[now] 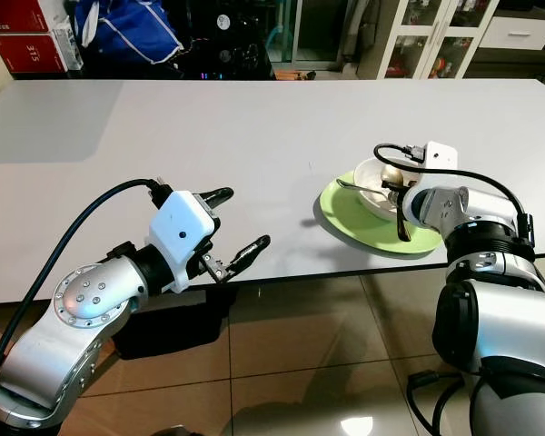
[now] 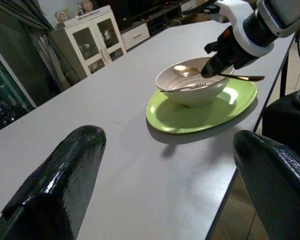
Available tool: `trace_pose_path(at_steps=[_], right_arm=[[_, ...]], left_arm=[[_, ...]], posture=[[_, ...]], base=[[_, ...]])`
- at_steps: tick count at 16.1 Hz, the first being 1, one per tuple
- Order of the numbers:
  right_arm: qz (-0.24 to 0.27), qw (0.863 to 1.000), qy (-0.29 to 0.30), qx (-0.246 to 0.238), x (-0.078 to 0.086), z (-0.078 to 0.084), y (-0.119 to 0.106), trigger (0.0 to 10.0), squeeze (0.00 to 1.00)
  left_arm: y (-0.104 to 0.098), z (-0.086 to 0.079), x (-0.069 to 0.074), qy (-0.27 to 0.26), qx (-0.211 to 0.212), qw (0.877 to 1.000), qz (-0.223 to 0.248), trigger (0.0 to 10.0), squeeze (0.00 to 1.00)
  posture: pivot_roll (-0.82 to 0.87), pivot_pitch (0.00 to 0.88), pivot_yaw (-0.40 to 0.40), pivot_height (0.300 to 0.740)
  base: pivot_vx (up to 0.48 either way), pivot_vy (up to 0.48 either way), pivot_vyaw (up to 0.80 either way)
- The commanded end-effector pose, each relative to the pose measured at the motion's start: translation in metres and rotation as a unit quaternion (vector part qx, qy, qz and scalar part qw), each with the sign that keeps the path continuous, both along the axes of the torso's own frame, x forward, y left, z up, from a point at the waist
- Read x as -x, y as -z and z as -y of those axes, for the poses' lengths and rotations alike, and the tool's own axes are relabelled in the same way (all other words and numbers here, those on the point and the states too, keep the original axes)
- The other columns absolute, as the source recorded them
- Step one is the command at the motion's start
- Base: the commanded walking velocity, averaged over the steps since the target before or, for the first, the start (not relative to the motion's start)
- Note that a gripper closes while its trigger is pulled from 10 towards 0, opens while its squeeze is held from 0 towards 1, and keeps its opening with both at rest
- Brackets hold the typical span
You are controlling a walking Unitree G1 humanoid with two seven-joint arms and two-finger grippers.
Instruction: Setting the table
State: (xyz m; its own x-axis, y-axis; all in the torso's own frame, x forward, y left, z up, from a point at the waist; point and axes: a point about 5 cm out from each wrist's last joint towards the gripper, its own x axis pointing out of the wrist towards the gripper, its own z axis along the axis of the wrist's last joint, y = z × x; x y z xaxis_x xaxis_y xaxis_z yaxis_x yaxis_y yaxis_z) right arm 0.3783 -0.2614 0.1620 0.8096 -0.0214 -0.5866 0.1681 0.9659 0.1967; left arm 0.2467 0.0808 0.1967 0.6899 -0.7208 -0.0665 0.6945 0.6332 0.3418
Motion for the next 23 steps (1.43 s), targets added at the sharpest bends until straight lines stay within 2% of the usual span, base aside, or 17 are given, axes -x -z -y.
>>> trace_pose_path(at_steps=[1, 2, 3, 4, 5, 6, 9, 13, 16, 17, 18, 19, 20, 21, 23], right_arm=[[0.024, 1.000, 0.005, -0.002, -0.005, 0.001, -0.014, 10.0, 0.00], [0.025, 1.000, 0.005, -0.004, -0.006, 0.001, -0.014, 10.0, 0.01], [0.027, 1.000, 0.006, -0.007, -0.006, 0.000, -0.013, 10.0, 0.10], [0.029, 1.000, 0.007, -0.009, -0.006, 0.000, -0.013, 10.0, 0.38], [0.030, 0.999, 0.007, -0.012, -0.007, -0.001, -0.013, 10.0, 0.56], [0.031, 0.999, 0.008, -0.014, -0.007, -0.001, -0.012, 10.0, 0.66], [0.032, 0.999, 0.009, -0.017, -0.007, -0.001, -0.012, 10.0, 0.69], [0.036, 0.999, 0.013, -0.018, -0.007, 0.000, -0.011, 10.0, 0.68], [0.052, 0.998, 0.004, -0.020, -0.010, 0.000, -0.022, 10.0, 0.64], [0.086, 0.996, -0.011, -0.017, -0.014, 0.002, -0.043, 10.0, 0.00], [0.127, 0.992, -0.021, 0.003, -0.017, 0.006, -0.065, 10.0, 0.00], [0.166, 0.986, -0.028, 0.001, -0.017, 0.007, -0.083, 10.0, 0.00], [0.178, 0.983, -0.030, -0.003, -0.016, 0.007, -0.088, 10.0, 0.00], [0.236, 0.970, -0.041, 0.029, -0.005, 0.007, -0.108, 10.0, 0.00], [0.269, 0.961, -0.053, 0.045, 0.010, 0.000, -0.116, 10.0, 0.00]], left_arm=[[-0.001, 0.003, 0.003, 0.013, -0.004, 1.000, -0.001, 10.0, 0.00], [-0.001, 0.003, 0.003, 0.013, -0.005, 1.000, -0.002, 10.0, 0.00], [-0.001, 0.003, 0.003, 0.013, -0.005, 1.000, -0.002, 10.0, 0.00], [-0.001, 0.002, 0.003, 0.013, -0.005, 1.000, -0.002, 10.0, 0.00], [-0.001, 0.002, 0.004, 0.013, -0.005, 1.000, -0.003, 10.0, 0.00], [-0.001, 0.002, 0.004, 0.013, -0.006, 1.000, -0.003, 10.0, 0.00], [-0.001, 0.002, 0.003, 0.013, -0.007, 1.000, -0.002, 10.0, 0.00], [0.000, 0.002, 0.003, 0.012, -0.009, 1.000, -0.001, 10.0, 0.00], [-0.001, 0.000, 0.002, 0.007, -0.009, 1.000, 0.004, 10.0, 0.00], [-0.006, -0.004, -0.003, -0.027, -0.002, 0.999, 0.026, 10.0, 0.00], [-0.012, -0.010, -0.010, -0.079, 0.016, 0.996, 0.049, 10.0, 0.00], [-0.018, -0.018, -0.016, -0.114, 0.031, 0.991, 0.059, 10.0, 0.00], [-0.019, -0.020, -0.017, -0.122, 0.034, 0.990, 0.061, 10.0, 0.00], [-0.025, -0.030, -0.020, -0.156, 0.048, 0.984, 0.066, 10.0, 0.00], [-0.027, -0.038, -0.021, -0.175, 0.050, 0.981, 0.065, 10.0, 0.00]], posture=[[0.02, 0.010, -0.039, 0.740], [0.02, 0.010, -0.040, 0.740], [0.02, 0.010, -0.040, 0.740], [0.02, 0.010, -0.040, 0.740], [0.02, 0.011, -0.040, 0.740], [0.02, 0.011, -0.040, 0.740], [0.02, 0.010, -0.040, 0.740], [0.02, 0.008, -0.041, 0.740], [0.02, 0.005, -0.042, 0.740], [0.03, 0.000, -0.052, 0.740], [0.03, 0.000, -0.056, 0.740], [0.03, 0.000, -0.057, 0.740], [0.03, 0.000, -0.057, 0.740], [0.02, 0.000, -0.049, 0.740], [0.02, 0.000, -0.044, 0.740]], base=[[0.000, 0.000, 0.00], [0.000, 0.000, 0.00], [0.000, 0.000, 0.00], [0.000, 0.000, 0.00], [0.000, 0.000, 0.00], [0.000, 0.000, 0.00], [0.000, 0.000, 0.00], [0.000, 0.000, 0.00], [0.000, 0.000, 0.00], [0.000, 0.000, 0.00], [0.000, 0.000, 0.00], [0.000, 0.000, 0.00], [0.000, 0.000, 0.00], [0.000, 0.000, 0.00], [0.000, 0.000, 0.00]])
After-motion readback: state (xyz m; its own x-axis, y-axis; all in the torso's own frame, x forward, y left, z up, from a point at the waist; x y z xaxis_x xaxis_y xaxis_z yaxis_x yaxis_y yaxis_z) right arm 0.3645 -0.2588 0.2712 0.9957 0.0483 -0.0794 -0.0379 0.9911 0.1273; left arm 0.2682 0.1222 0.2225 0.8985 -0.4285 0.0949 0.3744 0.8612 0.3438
